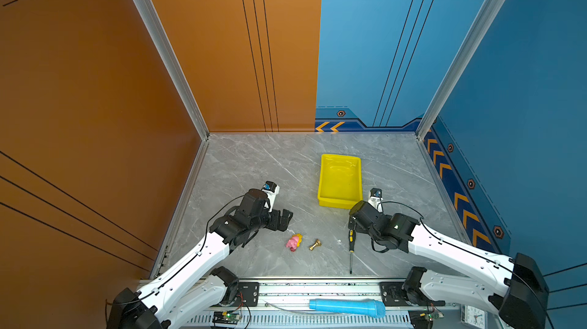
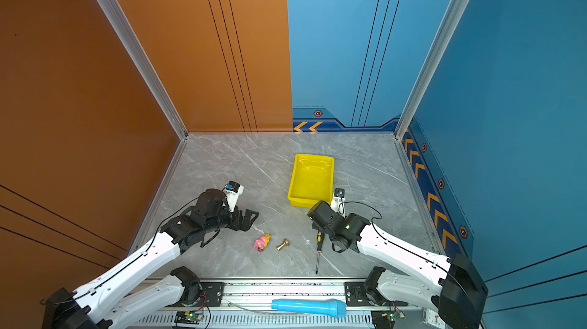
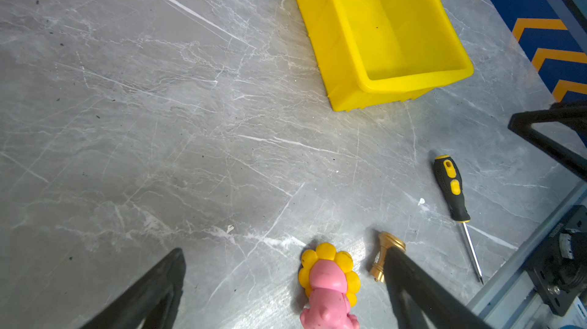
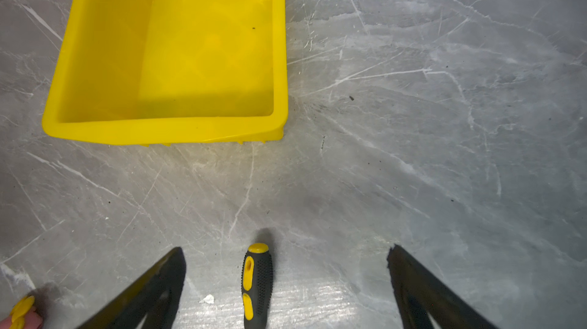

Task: Put the screwdriver in the bin
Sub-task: 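Move the right gripper toward the screwdriver handle while the left arm lifts forward, then lower the right gripper around the black-and-yellow screwdriver handle and close it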

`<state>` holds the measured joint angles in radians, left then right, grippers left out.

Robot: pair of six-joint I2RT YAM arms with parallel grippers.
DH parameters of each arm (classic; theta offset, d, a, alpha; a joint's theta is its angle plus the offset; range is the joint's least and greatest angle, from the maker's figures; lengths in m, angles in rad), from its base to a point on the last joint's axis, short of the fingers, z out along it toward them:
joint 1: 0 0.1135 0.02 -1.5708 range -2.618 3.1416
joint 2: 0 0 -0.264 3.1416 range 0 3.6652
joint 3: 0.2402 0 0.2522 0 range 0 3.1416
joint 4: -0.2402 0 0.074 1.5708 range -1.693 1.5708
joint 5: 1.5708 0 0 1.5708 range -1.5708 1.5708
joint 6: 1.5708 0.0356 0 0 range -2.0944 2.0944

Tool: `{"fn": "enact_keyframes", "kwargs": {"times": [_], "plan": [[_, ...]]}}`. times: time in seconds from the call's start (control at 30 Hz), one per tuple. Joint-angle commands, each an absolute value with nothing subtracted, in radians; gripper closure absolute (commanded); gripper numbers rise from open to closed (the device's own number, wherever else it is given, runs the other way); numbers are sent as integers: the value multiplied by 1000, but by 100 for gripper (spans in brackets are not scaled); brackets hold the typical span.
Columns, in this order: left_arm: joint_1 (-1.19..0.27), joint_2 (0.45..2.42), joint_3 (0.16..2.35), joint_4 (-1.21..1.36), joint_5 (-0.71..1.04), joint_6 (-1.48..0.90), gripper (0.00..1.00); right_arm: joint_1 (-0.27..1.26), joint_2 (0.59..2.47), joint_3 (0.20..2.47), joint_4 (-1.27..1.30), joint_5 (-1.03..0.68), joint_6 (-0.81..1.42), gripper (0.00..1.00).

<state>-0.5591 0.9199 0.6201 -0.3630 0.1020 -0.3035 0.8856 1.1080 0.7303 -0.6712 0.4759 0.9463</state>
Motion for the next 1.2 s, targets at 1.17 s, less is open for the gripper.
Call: {"fn": "enact_keyframes", "kwargs": {"times": [1.17], "plan": [[-692, 958, 646, -337, 123, -219, 2, 982, 1493, 750, -580, 341, 1150, 28]]}}
